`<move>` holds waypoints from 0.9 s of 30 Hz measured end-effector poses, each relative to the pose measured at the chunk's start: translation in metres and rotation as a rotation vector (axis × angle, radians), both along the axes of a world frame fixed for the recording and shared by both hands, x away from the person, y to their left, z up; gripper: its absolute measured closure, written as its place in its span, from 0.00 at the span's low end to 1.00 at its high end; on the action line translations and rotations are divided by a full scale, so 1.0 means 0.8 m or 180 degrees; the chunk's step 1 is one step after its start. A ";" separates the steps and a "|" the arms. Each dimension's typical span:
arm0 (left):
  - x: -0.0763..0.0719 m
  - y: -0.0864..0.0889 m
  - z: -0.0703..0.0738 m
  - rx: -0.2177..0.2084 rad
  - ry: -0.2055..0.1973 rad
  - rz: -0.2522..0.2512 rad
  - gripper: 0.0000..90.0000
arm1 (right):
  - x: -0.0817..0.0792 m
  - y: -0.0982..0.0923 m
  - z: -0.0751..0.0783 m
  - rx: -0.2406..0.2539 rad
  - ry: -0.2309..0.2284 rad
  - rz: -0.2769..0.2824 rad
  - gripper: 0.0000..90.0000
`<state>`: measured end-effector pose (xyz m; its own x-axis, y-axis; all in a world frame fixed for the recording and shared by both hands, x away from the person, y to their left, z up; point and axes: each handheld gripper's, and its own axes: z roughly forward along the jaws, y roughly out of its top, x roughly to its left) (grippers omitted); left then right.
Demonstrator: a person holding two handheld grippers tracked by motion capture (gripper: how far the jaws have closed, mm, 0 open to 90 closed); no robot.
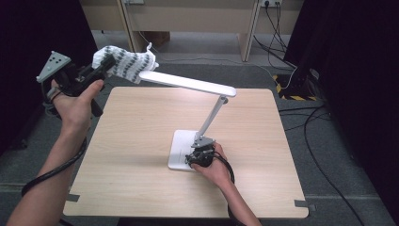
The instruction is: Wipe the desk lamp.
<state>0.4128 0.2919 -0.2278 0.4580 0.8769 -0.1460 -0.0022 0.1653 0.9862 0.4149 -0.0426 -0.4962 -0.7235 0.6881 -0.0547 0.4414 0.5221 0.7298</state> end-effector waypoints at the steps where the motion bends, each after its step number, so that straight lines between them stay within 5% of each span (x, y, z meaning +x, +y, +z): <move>1: -0.001 -0.002 0.000 0.0007 -0.0013 -0.0026 0.89 | 0.000 0.000 0.000 -0.0002 0.0001 0.0002 0.45; 27: -0.016 -0.055 -0.015 0.0241 0.0003 -0.0459 0.89 | 0.000 0.001 0.000 -0.0015 0.0002 0.0003 0.45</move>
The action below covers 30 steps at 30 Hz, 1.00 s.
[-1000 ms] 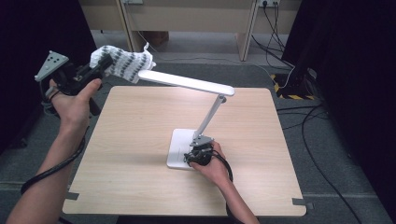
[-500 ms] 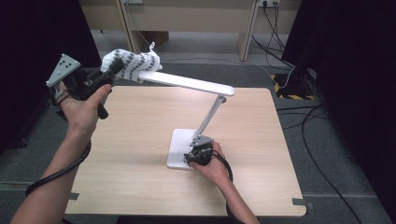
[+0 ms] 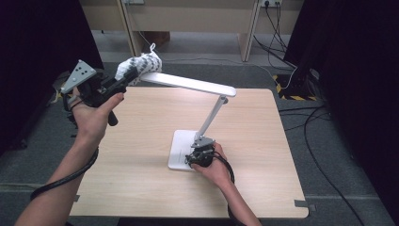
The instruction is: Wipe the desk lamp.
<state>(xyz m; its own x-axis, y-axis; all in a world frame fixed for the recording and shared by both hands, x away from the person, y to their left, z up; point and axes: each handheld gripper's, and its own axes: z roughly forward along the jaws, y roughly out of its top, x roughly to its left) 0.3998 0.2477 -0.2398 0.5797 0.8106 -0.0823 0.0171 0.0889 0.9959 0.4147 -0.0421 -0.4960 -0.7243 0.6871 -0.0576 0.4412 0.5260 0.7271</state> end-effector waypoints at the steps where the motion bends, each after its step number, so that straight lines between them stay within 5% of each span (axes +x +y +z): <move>1: 0.000 -0.002 -0.001 0.0004 0.0003 -0.0019 0.89 | 0.000 0.000 0.000 0.0000 0.0000 0.0001 0.45; 30: 0.002 -0.059 -0.020 0.0142 0.0115 -0.0324 0.89 | 0.000 0.000 0.000 0.0004 -0.0015 0.0013 0.45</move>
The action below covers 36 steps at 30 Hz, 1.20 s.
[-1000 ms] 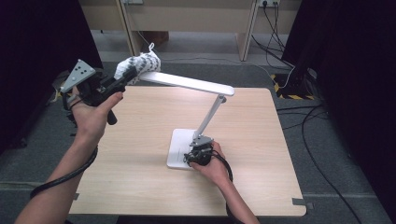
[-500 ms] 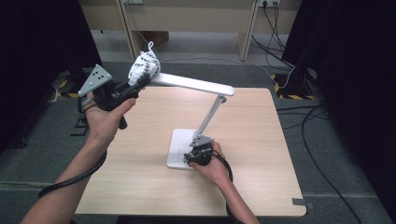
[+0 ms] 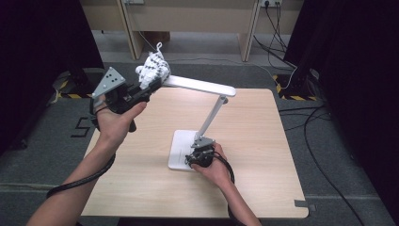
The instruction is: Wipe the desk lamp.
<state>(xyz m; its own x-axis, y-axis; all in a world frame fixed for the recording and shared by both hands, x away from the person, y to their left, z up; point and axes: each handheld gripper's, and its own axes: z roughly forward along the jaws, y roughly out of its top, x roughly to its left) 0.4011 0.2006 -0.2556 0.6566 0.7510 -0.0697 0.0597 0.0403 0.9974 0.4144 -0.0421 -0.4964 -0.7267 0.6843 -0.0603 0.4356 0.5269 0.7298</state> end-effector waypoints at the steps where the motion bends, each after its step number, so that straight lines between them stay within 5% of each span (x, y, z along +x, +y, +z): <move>1: 0.000 -0.002 -0.001 0.0006 0.0006 -0.0005 0.89 | 0.000 0.000 0.000 0.0000 -0.0001 0.0003 0.45; 36: 0.011 -0.055 -0.011 0.0025 0.0081 -0.0215 0.89 | 0.000 0.000 0.000 0.0004 -0.0012 0.0008 0.45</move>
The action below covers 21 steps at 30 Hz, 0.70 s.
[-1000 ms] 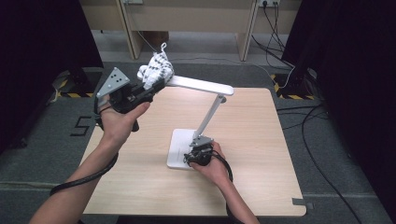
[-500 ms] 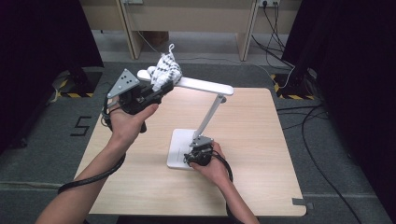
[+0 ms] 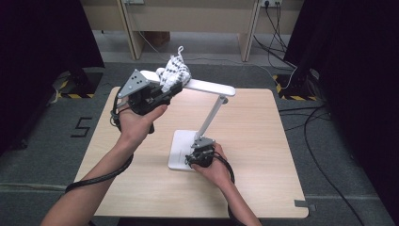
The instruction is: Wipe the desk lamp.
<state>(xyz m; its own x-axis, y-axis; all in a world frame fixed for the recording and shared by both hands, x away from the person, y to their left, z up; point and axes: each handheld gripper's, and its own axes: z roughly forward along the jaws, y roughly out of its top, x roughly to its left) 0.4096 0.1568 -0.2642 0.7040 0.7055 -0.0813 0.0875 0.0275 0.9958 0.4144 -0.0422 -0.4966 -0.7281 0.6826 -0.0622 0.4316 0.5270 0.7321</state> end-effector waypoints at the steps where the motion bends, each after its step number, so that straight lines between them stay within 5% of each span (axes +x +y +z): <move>1: 0.000 -0.001 0.000 0.0002 0.0006 -0.0010 0.89 | 0.000 0.000 0.000 0.0000 0.0001 0.0000 0.45; 21: 0.007 -0.035 -0.007 0.0033 0.0061 -0.0161 0.89 | 0.000 -0.001 0.000 0.0012 -0.0007 0.0008 0.45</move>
<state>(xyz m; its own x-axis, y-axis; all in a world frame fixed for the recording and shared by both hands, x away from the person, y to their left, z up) 0.4149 0.1285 -0.2699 0.7371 0.6700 -0.0879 0.1074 0.0122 0.9941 0.4143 -0.0428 -0.4970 -0.7296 0.6811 -0.0613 0.4287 0.5254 0.7350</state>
